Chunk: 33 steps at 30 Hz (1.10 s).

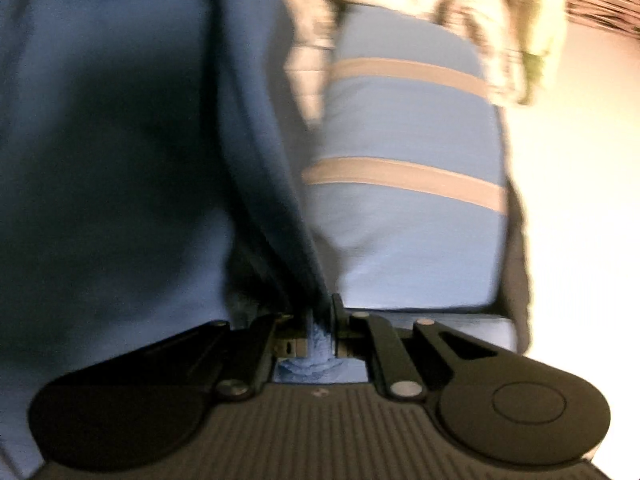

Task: Fold clothes

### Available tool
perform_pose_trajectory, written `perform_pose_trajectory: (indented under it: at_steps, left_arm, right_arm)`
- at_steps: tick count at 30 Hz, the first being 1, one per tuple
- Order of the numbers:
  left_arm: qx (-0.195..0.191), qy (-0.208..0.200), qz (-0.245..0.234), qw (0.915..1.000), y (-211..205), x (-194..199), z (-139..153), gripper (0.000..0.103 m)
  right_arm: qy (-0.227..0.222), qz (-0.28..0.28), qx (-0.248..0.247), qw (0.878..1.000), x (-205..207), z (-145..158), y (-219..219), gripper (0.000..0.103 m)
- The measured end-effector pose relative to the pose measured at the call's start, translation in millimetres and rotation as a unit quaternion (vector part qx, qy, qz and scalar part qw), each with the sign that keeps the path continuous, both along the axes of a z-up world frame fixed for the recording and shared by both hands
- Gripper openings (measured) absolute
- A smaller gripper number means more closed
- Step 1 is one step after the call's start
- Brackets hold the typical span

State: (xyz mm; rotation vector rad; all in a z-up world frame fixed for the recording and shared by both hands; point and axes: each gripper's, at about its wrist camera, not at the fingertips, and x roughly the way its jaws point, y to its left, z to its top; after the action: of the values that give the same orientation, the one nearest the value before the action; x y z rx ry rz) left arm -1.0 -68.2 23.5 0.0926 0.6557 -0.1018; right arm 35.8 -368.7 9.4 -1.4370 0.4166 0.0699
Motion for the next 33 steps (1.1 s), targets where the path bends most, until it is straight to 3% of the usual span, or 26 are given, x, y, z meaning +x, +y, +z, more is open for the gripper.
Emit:
perform_pose_trajectory:
  at_steps: [7,17,22,27,30,33]
  left_arm:
    - [-0.015,-0.021,-0.016,0.9995,-19.7,8.5,7.1,0.076]
    - [0.028,-0.051,0.007,0.9983,-46.4,37.0,6.3,0.076]
    - [0.047,-0.078,0.01,0.9958,-35.5,45.8,34.2,0.078]
    - [0.007,-0.044,-0.019,0.9989,-19.9,61.7,52.2,0.081]
    - [-0.041,-0.019,-0.052,0.9976,-16.8,62.4,43.9,0.081]
    - [-0.029,-0.011,-0.083,0.9961,-29.9,51.7,29.0,0.081]
  right_arm:
    - [-0.087,-0.033,0.017,0.995,31.8,72.3,8.6,0.007]
    - [-0.173,-0.076,0.041,0.981,41.0,132.1,9.4,0.007]
    - [-0.17,-0.096,0.042,0.98,32.7,139.4,-15.3,0.007]
    - [-0.15,-0.119,0.053,0.98,35.1,130.0,-33.7,0.007]
    - [-0.151,-0.131,0.057,0.978,38.1,125.8,-38.8,0.007]
    - [-0.156,-0.139,0.062,0.976,43.3,128.2,-42.3,0.007]
